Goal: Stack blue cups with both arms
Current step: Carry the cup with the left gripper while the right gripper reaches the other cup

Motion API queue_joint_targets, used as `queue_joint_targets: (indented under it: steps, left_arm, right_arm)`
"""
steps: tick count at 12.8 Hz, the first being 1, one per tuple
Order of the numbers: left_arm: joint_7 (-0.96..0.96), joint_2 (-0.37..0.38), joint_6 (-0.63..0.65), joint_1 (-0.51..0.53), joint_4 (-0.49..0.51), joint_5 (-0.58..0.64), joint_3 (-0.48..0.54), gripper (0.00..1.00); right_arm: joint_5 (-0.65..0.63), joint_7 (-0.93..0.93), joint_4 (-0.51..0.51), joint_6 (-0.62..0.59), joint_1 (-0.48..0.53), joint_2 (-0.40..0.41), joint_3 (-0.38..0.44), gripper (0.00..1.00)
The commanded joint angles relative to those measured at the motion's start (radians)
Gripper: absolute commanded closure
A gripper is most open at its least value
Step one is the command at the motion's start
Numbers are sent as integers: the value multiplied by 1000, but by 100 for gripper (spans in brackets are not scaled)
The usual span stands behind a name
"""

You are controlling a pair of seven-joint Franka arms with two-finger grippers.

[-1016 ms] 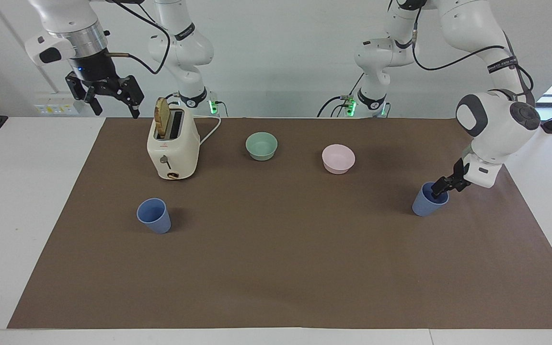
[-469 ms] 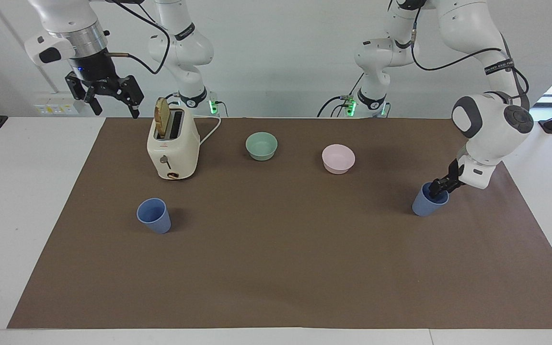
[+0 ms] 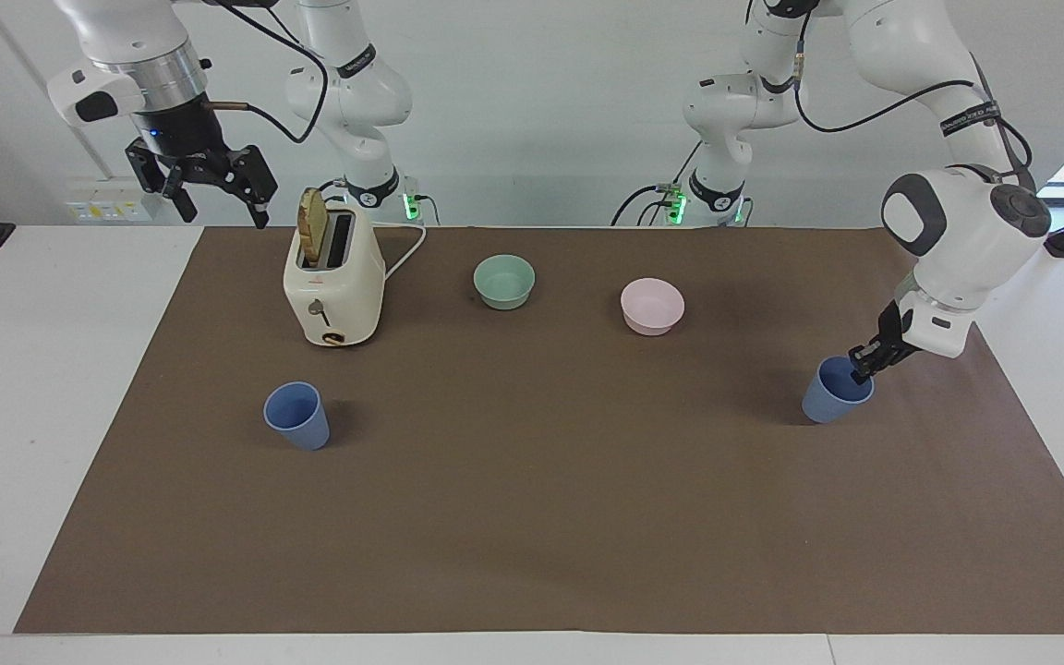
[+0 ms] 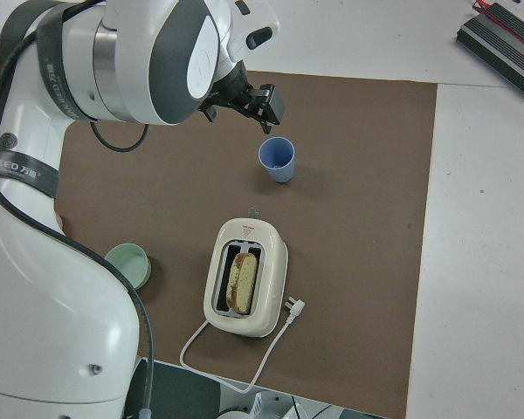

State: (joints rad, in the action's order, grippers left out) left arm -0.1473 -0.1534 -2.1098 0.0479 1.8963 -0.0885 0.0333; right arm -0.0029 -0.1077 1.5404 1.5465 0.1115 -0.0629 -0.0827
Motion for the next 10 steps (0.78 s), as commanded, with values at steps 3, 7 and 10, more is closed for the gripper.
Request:
queue_joint_targets:
  steps: [3,7,10]
  left_arm:
    - [-94,25,209,-17,-213,-97,-39,100]
    - [-294,14,209,-74,-261,-82,-131,100]
    - [-432,-12,174,-202,-272,-80,-131,100]
  right_arm:
    - [0,16,-2,20,20,26,-6,0]
    - [3,19,-25,107,22,104,-6,0]
    - [1,20,-77,182,24,211,-6,0]
